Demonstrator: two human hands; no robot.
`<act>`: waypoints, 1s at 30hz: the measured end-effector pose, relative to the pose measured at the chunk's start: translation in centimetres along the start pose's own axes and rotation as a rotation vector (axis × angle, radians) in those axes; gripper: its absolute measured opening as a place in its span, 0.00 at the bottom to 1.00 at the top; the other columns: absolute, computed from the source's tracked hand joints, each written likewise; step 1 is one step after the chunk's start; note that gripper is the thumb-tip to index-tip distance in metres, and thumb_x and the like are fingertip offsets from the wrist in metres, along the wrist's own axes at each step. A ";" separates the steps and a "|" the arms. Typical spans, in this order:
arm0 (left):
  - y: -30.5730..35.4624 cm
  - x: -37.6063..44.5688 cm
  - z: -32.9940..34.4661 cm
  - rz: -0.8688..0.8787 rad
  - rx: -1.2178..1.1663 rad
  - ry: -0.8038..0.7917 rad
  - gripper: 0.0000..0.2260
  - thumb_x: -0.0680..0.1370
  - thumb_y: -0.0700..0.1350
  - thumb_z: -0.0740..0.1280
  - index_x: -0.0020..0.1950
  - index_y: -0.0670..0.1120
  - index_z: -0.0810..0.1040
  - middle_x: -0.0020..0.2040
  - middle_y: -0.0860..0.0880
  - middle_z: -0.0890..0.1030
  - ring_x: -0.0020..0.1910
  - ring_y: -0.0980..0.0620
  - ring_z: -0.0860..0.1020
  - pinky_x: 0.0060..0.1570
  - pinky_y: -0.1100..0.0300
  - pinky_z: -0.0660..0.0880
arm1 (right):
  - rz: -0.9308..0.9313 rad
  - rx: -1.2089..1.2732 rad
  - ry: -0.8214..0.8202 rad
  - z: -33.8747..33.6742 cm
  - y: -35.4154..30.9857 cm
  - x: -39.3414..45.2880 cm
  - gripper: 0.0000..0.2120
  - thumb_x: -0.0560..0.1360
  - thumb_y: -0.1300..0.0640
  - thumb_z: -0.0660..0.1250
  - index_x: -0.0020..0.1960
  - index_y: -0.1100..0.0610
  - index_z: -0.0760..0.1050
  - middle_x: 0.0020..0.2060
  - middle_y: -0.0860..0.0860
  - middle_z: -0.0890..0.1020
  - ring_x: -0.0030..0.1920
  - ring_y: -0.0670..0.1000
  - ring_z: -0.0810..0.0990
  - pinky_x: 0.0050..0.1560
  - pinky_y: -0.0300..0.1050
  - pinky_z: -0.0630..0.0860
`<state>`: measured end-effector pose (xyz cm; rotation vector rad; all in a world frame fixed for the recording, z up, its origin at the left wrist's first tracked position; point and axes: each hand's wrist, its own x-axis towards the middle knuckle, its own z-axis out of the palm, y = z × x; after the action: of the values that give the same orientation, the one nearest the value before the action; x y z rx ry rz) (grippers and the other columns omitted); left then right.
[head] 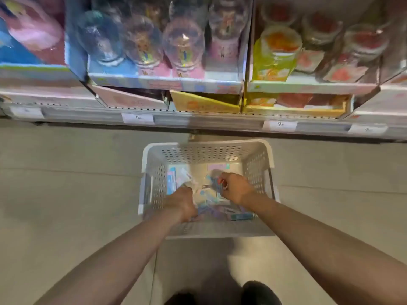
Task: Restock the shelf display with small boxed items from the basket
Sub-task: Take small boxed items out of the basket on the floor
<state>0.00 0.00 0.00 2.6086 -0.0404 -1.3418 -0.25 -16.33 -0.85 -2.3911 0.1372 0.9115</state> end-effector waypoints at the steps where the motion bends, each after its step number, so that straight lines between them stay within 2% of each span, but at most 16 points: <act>1: -0.1 0.8 0.6 -0.010 -0.006 -0.030 0.28 0.68 0.43 0.73 0.65 0.40 0.68 0.60 0.42 0.77 0.57 0.45 0.77 0.51 0.59 0.73 | 0.002 -0.049 -0.023 1.0 0.2 1.0 0.14 0.72 0.62 0.64 0.58 0.62 0.72 0.56 0.59 0.77 0.56 0.59 0.77 0.57 0.49 0.73; 3: -0.9 3.1 2.0 -0.049 -0.017 -0.039 0.32 0.63 0.46 0.77 0.64 0.43 0.69 0.56 0.44 0.80 0.52 0.48 0.80 0.48 0.60 0.76 | 0.018 -0.159 0.006 2.7 0.4 3.1 0.23 0.72 0.58 0.64 0.64 0.63 0.65 0.61 0.61 0.71 0.59 0.61 0.74 0.58 0.51 0.74; 5: -1.3 4.6 2.9 -0.052 0.044 -0.015 0.35 0.59 0.53 0.79 0.62 0.44 0.71 0.56 0.46 0.80 0.51 0.49 0.80 0.49 0.59 0.77 | 0.059 -0.268 0.059 4.3 0.4 4.8 0.34 0.69 0.50 0.67 0.68 0.61 0.56 0.63 0.61 0.65 0.61 0.61 0.69 0.59 0.52 0.72; 7: -1.5 5.5 3.9 -0.028 0.130 0.029 0.37 0.57 0.60 0.77 0.60 0.45 0.73 0.56 0.47 0.79 0.54 0.49 0.79 0.53 0.55 0.78 | 0.071 -0.340 0.080 5.4 0.5 6.0 0.43 0.65 0.44 0.70 0.69 0.61 0.53 0.64 0.61 0.63 0.62 0.60 0.65 0.61 0.51 0.69; 9: -1.7 6.0 4.4 0.012 0.156 0.090 0.34 0.58 0.63 0.75 0.57 0.47 0.75 0.54 0.48 0.80 0.52 0.48 0.79 0.52 0.52 0.78 | 0.066 -0.375 0.081 5.4 0.5 6.2 0.47 0.64 0.42 0.72 0.69 0.63 0.52 0.64 0.61 0.62 0.63 0.59 0.64 0.63 0.50 0.68; 11: -1.7 6.2 4.6 0.046 0.124 0.144 0.29 0.62 0.60 0.74 0.57 0.46 0.74 0.54 0.47 0.79 0.52 0.48 0.79 0.52 0.51 0.78 | 0.055 -0.312 0.092 5.1 0.2 6.2 0.45 0.64 0.45 0.74 0.69 0.62 0.53 0.64 0.59 0.64 0.64 0.58 0.65 0.61 0.50 0.70; 15: -1.5 7.0 4.6 0.095 0.110 0.177 0.26 0.70 0.49 0.71 0.63 0.40 0.68 0.60 0.42 0.73 0.59 0.45 0.75 0.55 0.53 0.75 | 0.026 -0.326 0.070 4.9 0.4 6.0 0.43 0.64 0.49 0.76 0.67 0.63 0.54 0.64 0.59 0.65 0.63 0.58 0.67 0.59 0.51 0.72; 17: -1.4 7.1 4.4 0.104 0.099 0.191 0.26 0.72 0.47 0.70 0.64 0.38 0.66 0.62 0.40 0.70 0.60 0.43 0.73 0.56 0.52 0.73 | 0.015 -0.354 0.058 4.9 0.8 5.8 0.44 0.64 0.49 0.75 0.68 0.64 0.54 0.64 0.60 0.65 0.63 0.59 0.67 0.59 0.50 0.72; 19: -1.5 7.4 4.5 0.127 0.093 0.230 0.22 0.74 0.44 0.67 0.64 0.38 0.66 0.62 0.39 0.68 0.59 0.41 0.72 0.56 0.53 0.71 | -0.019 -0.359 0.043 4.8 1.2 5.7 0.40 0.67 0.52 0.73 0.68 0.65 0.55 0.63 0.61 0.66 0.63 0.59 0.68 0.59 0.50 0.72; 22: -1.6 7.7 4.9 0.120 0.045 0.303 0.16 0.74 0.37 0.64 0.61 0.40 0.69 0.59 0.40 0.65 0.54 0.42 0.71 0.53 0.53 0.74 | -0.056 -0.337 0.011 4.9 1.4 5.6 0.32 0.69 0.56 0.71 0.66 0.65 0.59 0.61 0.61 0.70 0.61 0.59 0.71 0.58 0.50 0.73; 25: -1.4 7.9 5.0 0.094 0.010 0.317 0.15 0.72 0.35 0.65 0.57 0.41 0.70 0.58 0.41 0.63 0.52 0.43 0.71 0.51 0.52 0.76 | -0.089 -0.303 -0.020 5.2 1.2 5.6 0.24 0.71 0.60 0.68 0.62 0.65 0.63 0.60 0.61 0.73 0.59 0.60 0.74 0.54 0.49 0.74; 27: -1.3 8.0 4.9 0.085 -0.014 0.309 0.14 0.71 0.35 0.65 0.56 0.40 0.70 0.58 0.41 0.62 0.52 0.43 0.71 0.51 0.52 0.76 | -0.085 -0.311 -0.024 5.4 0.9 5.6 0.22 0.73 0.60 0.66 0.62 0.66 0.64 0.60 0.62 0.73 0.59 0.60 0.74 0.55 0.49 0.74; 30: -1.4 8.2 4.9 0.089 0.009 0.317 0.13 0.72 0.33 0.63 0.56 0.39 0.69 0.59 0.41 0.62 0.52 0.43 0.69 0.48 0.56 0.74 | -0.066 -0.360 -0.027 5.7 0.7 5.8 0.21 0.75 0.61 0.63 0.65 0.67 0.62 0.62 0.63 0.70 0.61 0.60 0.72 0.58 0.49 0.72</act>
<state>0.80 -0.47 -9.62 2.7572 -0.1117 -0.8899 0.63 -13.24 -8.35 -2.6909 -0.1276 1.0070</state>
